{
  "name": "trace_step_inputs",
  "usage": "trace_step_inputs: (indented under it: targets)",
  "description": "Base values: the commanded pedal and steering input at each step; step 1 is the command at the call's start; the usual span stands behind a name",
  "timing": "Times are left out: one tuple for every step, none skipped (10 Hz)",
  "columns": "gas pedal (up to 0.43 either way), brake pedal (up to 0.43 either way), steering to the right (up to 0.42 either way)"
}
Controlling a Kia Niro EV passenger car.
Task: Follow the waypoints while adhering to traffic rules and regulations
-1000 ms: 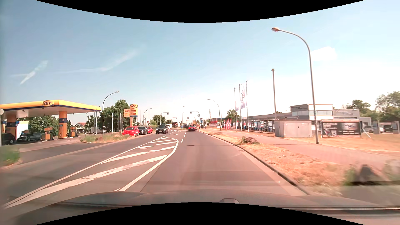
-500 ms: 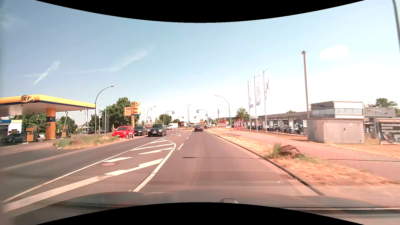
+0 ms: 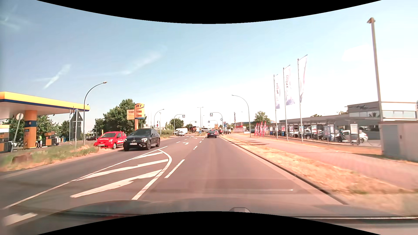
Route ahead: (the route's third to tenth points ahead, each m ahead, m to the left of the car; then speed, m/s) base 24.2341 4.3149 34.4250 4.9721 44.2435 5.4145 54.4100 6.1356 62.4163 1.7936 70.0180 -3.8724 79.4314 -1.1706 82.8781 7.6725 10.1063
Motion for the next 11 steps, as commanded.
trace_step_inputs:
  targets:
    - [0.0, 0.012, -0.03]
    - [0.0, 0.043, -0.03]
    - [0.0, 0.061, -0.029]
    - [0.0, 0.073, -0.028]
    - [0.0, 0.079, -0.026]
    - [0.0, 0.098, -0.023]
    - [0.0, 0.116, -0.02]
    - [0.0, 0.128, -0.018]
    - [0.0, 0.152, -0.015]
    - [0.0, 0.159, -0.014]
    - [0.0, 0.171, -0.012]
